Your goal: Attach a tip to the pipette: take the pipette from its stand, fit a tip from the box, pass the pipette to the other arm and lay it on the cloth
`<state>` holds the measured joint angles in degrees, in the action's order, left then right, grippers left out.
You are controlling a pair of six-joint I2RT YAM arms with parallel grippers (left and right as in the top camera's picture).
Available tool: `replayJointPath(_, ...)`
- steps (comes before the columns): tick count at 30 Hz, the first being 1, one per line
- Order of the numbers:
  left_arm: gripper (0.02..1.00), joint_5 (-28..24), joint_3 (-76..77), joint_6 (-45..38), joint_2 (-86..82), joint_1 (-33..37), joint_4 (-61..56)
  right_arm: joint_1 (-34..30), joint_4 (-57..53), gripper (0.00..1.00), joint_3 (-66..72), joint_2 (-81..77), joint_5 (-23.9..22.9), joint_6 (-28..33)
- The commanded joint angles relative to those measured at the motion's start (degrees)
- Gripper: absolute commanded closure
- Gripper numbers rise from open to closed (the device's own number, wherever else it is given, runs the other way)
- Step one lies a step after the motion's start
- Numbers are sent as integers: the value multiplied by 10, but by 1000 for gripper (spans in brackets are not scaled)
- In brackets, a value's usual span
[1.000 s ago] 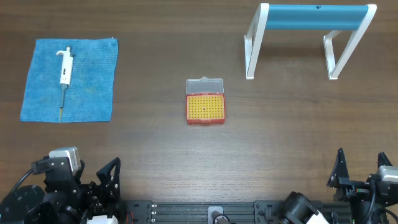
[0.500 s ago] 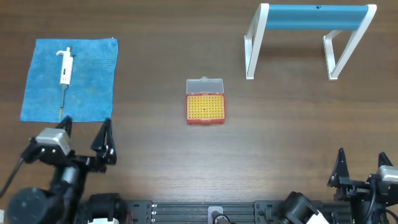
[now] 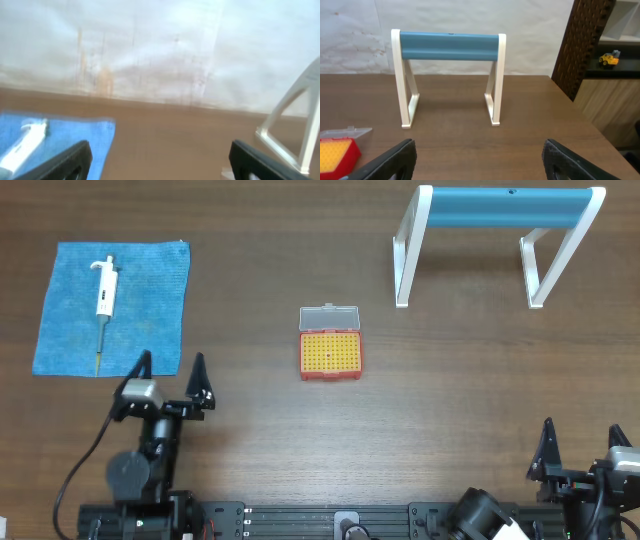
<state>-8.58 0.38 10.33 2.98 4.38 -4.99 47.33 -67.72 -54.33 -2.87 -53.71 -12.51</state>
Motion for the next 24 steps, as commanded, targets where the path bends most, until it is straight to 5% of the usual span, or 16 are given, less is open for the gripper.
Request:
replayJointPath(1, 128, 15, 0, -9, 3, -3, 77, 3, 0, 185, 1, 3, -7, 8)
replayJointPath(24, 128, 15, 0, -9, 9, -3, 91, 3, 0, 185, 1, 3, -7, 8)
